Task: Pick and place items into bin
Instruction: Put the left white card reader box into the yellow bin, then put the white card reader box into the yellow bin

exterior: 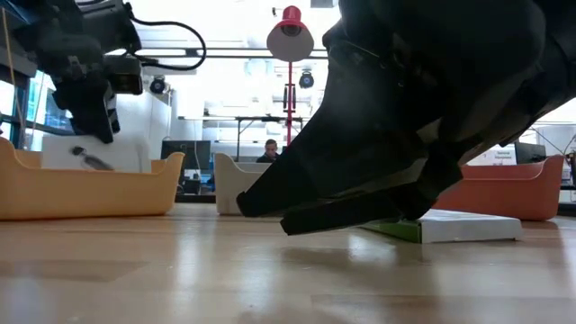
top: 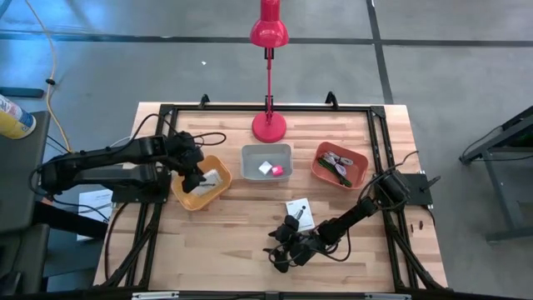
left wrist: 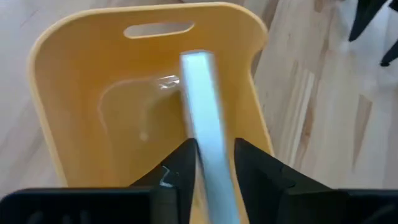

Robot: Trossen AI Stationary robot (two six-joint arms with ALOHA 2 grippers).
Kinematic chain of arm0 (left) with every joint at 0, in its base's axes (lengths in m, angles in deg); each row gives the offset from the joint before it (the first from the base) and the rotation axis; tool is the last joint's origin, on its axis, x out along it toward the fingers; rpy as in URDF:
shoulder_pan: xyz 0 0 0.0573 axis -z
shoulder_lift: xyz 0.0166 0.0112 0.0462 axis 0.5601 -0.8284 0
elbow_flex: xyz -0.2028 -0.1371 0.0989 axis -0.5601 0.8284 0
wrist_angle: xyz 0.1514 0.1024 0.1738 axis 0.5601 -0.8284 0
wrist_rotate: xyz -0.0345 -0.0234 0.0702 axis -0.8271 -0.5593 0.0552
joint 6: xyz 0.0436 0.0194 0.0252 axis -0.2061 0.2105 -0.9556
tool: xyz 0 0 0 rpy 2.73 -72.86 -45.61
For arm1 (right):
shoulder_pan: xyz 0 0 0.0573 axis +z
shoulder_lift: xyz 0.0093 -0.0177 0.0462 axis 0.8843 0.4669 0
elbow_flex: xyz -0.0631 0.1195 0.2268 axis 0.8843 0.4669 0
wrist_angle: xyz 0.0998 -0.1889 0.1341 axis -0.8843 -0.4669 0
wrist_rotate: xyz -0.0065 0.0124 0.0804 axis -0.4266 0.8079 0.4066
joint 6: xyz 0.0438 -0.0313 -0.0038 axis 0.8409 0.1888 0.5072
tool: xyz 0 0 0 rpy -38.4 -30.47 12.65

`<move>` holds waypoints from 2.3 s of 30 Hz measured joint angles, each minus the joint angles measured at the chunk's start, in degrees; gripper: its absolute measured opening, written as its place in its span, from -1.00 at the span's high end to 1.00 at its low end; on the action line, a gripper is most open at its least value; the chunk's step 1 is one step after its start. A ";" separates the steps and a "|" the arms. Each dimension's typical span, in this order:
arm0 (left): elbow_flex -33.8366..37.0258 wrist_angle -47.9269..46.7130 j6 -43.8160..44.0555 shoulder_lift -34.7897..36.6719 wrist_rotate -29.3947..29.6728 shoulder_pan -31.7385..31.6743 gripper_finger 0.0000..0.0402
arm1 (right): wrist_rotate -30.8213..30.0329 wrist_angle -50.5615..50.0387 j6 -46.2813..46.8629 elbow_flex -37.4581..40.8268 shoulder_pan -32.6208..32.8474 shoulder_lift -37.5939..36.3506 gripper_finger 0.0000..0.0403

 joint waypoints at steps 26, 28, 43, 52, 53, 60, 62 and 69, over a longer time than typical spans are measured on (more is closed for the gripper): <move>-11.20 -0.65 -0.64 -0.64 2.64 0.43 0.20 | 2.03 0.29 -0.04 0.10 0.09 -0.08 -0.29; -14.14 -0.40 -0.35 -0.64 2.45 2.60 0.20 | 3.50 1.28 -0.25 0.15 0.09 -0.71 -0.29; -20.33 14.80 11.57 -8.97 28.81 35.50 0.20 | 2.57 -6.84 -11.32 0.11 0.82 -13.21 -0.29; -20.31 28.57 17.72 -25.44 30.03 44.95 0.20 | -4.01 -40.91 3.09 0.11 4.23 -18.58 -0.29; -20.31 30.65 18.56 -27.00 30.24 45.65 0.20 | -3.72 -43.75 4.29 0.11 4.62 -18.58 -0.29; -20.28 46.01 21.67 -36.06 31.87 48.65 0.20 | -4.90 -53.47 8.91 0.11 7.48 -18.65 -0.29; -20.27 48.18 22.60 -37.68 31.89 49.01 0.20 | -5.10 -54.96 8.26 0.11 7.81 -18.77 -0.29; -20.26 52.26 25.53 -40.74 33.73 51.87 0.20 | -10.67 -60.45 11.52 0.02 7.56 -20.03 -0.29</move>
